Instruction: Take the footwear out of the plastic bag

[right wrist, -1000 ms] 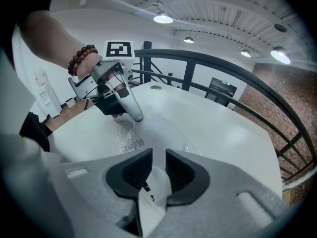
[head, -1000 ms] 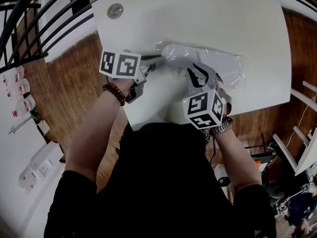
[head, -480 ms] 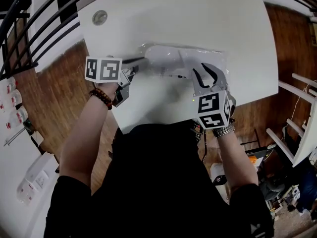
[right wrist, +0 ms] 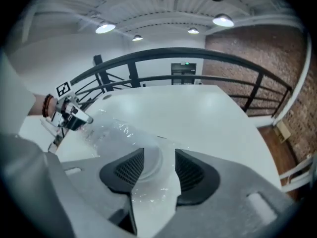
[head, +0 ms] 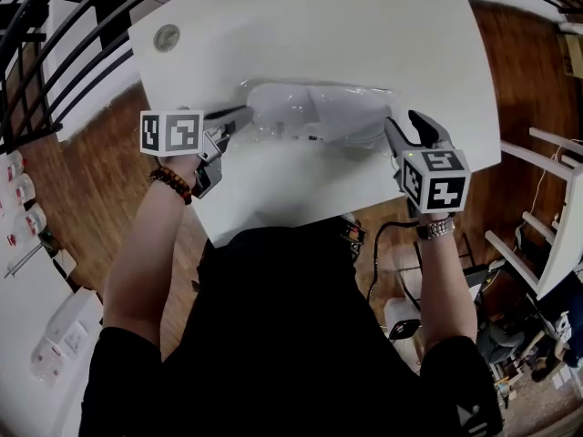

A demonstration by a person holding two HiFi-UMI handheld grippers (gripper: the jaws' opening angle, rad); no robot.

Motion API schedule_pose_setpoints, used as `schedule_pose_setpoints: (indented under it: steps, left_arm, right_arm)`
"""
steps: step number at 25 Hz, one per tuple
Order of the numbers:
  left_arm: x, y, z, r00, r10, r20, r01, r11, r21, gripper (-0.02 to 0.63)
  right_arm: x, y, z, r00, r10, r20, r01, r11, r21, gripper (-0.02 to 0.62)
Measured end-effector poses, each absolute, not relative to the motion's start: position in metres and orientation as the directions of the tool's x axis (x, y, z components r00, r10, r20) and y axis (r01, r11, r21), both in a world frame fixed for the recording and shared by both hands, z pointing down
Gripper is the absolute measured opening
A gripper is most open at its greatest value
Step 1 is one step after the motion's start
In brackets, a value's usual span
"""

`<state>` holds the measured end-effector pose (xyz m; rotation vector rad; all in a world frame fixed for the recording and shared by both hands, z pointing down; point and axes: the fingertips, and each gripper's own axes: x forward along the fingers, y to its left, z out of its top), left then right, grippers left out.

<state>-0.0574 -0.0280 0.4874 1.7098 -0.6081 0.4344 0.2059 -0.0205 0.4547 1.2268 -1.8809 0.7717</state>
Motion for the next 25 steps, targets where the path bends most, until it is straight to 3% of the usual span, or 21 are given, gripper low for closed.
schedule_pose_setpoints:
  steps: [11,15,25]
  left_arm:
    - [-0.057,-0.028,0.489,0.790,-0.188,0.583,-0.610,-0.142,0.780,0.055]
    - [-0.057,-0.027,0.489,0.789,-0.196,0.582,-0.610,-0.142,0.779,0.054]
    - [-0.070,-0.024,0.484,0.783,-0.231,0.578,-0.614,-0.133,0.778,0.052]
  right_arm:
    - [0.224,-0.017,0.484,-0.437,-0.347,0.830,-0.899,0.138,-0.416,0.188]
    - [0.219,-0.016,0.484,-0.470,-0.351,0.810,-0.882,0.154,-0.445,0.048]
    - [0.220,-0.019,0.474,-0.436,-0.398,0.807,-0.900,0.183,-0.396,-0.002]
